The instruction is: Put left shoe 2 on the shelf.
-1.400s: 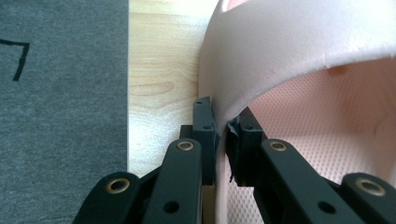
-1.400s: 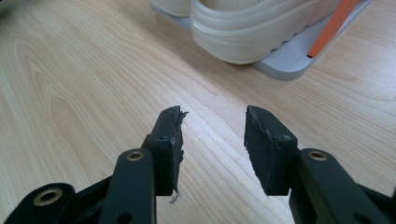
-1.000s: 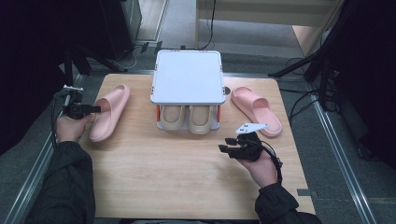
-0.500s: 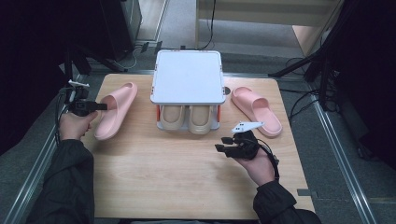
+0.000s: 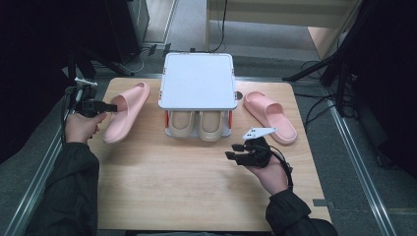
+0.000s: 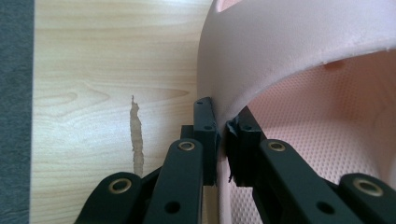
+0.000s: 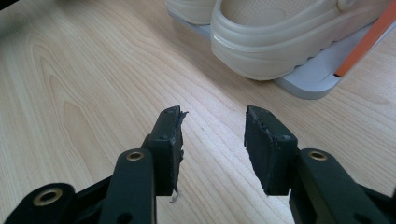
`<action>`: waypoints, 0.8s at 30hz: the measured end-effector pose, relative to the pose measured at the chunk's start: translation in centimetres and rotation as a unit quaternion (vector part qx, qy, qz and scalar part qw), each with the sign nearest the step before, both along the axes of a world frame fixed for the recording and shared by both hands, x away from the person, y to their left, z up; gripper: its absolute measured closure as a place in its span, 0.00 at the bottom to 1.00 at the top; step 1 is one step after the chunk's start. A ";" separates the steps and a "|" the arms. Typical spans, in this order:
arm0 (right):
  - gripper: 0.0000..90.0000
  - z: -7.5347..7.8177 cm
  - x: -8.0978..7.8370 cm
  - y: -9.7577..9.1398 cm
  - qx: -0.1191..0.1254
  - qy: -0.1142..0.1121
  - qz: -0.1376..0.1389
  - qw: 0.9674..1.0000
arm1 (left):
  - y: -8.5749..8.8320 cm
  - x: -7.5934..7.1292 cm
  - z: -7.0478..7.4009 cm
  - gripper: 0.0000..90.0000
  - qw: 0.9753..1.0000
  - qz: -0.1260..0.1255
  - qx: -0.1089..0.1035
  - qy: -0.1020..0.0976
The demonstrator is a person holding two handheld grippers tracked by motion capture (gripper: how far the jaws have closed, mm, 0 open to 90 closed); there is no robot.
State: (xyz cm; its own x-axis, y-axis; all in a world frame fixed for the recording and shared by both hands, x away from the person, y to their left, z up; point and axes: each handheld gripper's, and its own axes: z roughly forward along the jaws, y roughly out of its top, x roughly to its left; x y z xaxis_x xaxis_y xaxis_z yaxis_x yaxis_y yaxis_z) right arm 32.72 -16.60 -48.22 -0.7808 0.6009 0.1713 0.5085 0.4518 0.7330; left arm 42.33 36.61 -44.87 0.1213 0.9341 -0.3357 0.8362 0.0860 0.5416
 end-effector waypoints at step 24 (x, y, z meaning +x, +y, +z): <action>0.63 0.1 -0.1 -0.1 0.005 0.000 0.002 1.000 | -2.5 2.5 8.8 0.93 1.000 -0.018 0.012 -0.019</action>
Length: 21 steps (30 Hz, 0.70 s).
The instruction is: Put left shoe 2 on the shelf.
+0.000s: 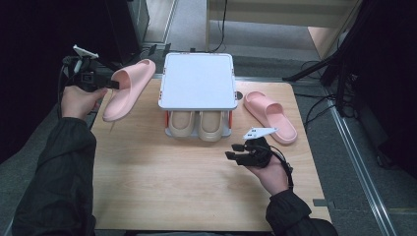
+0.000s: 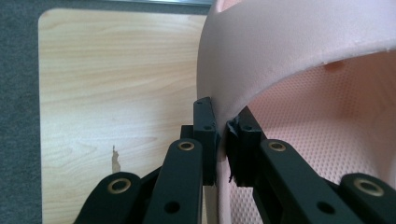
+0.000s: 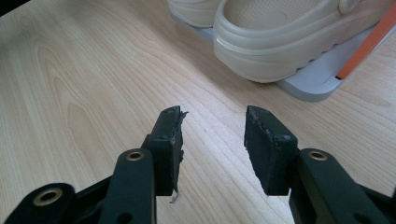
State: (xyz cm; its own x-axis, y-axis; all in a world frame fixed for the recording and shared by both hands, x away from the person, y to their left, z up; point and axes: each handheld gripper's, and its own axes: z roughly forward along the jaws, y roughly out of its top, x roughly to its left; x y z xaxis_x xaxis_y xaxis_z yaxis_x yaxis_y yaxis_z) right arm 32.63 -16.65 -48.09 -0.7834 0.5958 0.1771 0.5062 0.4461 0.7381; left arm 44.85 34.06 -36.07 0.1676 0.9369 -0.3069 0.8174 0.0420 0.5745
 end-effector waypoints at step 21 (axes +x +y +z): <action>0.63 0.1 -0.1 -0.2 0.008 -0.002 0.000 1.000 | -7.5 3.7 5.8 0.92 0.999 -0.039 0.037 -0.008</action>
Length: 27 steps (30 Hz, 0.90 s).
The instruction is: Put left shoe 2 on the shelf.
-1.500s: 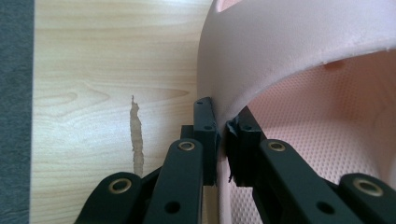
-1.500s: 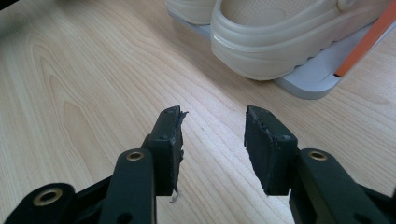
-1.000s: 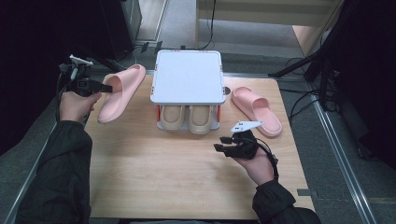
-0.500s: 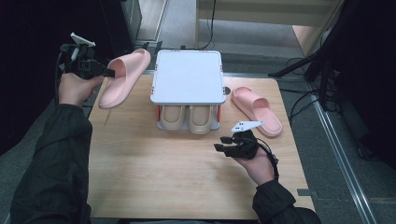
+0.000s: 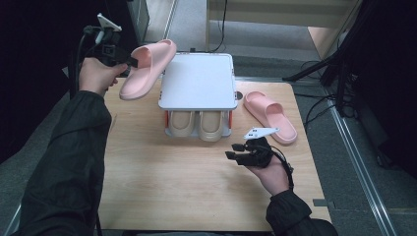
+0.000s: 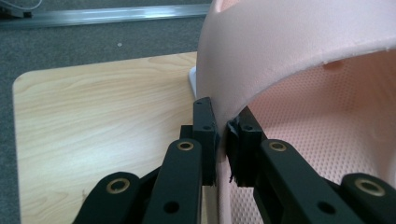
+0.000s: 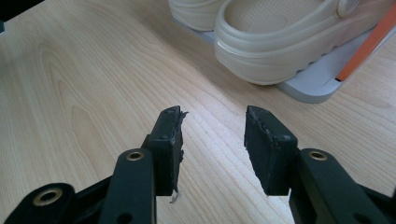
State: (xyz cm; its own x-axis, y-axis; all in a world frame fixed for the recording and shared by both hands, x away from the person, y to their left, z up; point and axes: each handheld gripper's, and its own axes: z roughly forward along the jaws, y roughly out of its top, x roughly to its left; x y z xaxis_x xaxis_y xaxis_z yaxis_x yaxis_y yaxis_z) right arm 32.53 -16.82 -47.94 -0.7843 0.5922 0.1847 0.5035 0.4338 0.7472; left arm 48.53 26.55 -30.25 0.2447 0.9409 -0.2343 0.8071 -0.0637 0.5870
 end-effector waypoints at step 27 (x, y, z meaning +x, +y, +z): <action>0.63 0.1 -0.2 -0.7 0.007 -0.001 -0.009 1.000 | -8.0 3.1 -2.6 0.82 0.999 -0.046 -0.009 0.006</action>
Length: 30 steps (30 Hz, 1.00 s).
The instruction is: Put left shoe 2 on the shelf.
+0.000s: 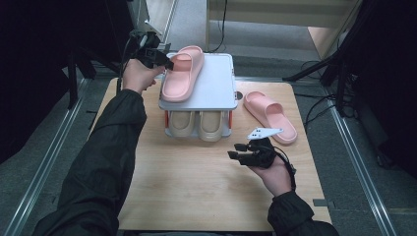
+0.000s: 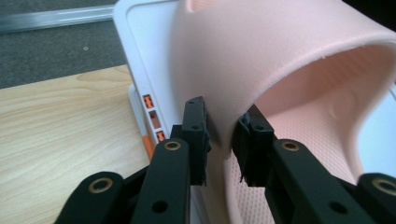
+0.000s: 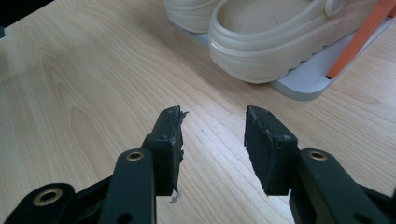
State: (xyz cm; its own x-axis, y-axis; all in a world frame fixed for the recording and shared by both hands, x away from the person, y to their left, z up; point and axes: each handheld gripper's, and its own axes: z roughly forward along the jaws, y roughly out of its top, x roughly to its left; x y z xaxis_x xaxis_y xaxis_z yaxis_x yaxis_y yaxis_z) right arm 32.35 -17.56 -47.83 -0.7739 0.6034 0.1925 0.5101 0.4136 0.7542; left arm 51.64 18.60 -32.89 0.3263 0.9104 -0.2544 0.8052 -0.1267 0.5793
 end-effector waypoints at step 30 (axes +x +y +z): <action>0.64 0.3 0.3 -0.5 0.007 -0.005 -0.016 1.000 | 1.6 -2.9 1.3 0.68 0.999 -0.030 -0.035 -0.025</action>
